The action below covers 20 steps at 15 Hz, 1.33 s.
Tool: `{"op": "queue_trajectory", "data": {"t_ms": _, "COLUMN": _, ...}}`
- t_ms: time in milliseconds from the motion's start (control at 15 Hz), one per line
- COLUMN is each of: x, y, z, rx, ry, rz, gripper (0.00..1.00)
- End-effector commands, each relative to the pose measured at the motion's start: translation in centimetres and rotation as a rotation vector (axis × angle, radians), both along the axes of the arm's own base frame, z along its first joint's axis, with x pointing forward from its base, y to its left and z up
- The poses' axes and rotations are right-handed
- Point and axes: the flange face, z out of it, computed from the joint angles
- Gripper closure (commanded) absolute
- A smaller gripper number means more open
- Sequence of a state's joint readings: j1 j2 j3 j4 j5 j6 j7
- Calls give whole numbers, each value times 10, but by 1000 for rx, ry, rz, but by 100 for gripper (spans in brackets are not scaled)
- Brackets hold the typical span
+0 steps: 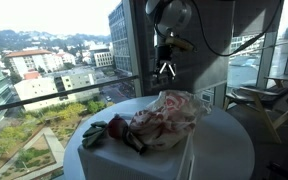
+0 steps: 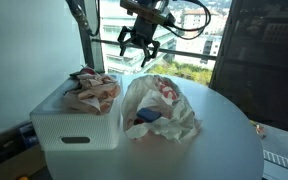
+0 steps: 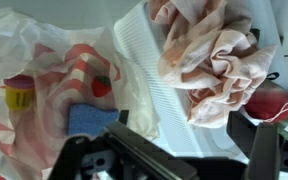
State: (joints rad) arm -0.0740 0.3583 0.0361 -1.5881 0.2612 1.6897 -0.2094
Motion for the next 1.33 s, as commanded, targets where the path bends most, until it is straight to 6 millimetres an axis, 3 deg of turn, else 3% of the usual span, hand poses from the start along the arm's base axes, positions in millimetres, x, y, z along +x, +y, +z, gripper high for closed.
{"op": "queue_trajectory", "data": {"t_ms": 0, "x": 4, "y": -48, "z": -43, "rx": 8, "ry": 125, "rz": -124, "gripper": 0}}
{"op": "queue_trajectory", "data": {"t_ms": 133, "x": 6, "y": -59, "z": -101, "rx": 22, "ry": 193, "rz": -145, "gripper": 0}}
{"op": "queue_trajectory", "data": {"t_ms": 467, "x": 7, "y": -51, "z": -192, "rx": -2, "ry": 242, "rz": -131, "gripper": 0}}
{"op": "queue_trajectory", "data": {"t_ms": 667, "x": 15, "y": -48, "z": -215, "rx": -57, "ry": 166, "rz": -124, "gripper": 0}}
{"op": "queue_trajectory", "data": {"t_ms": 1267, "x": 16, "y": -48, "z": -246, "rx": -112, "ry": 55, "rz": -76, "gripper": 0}}
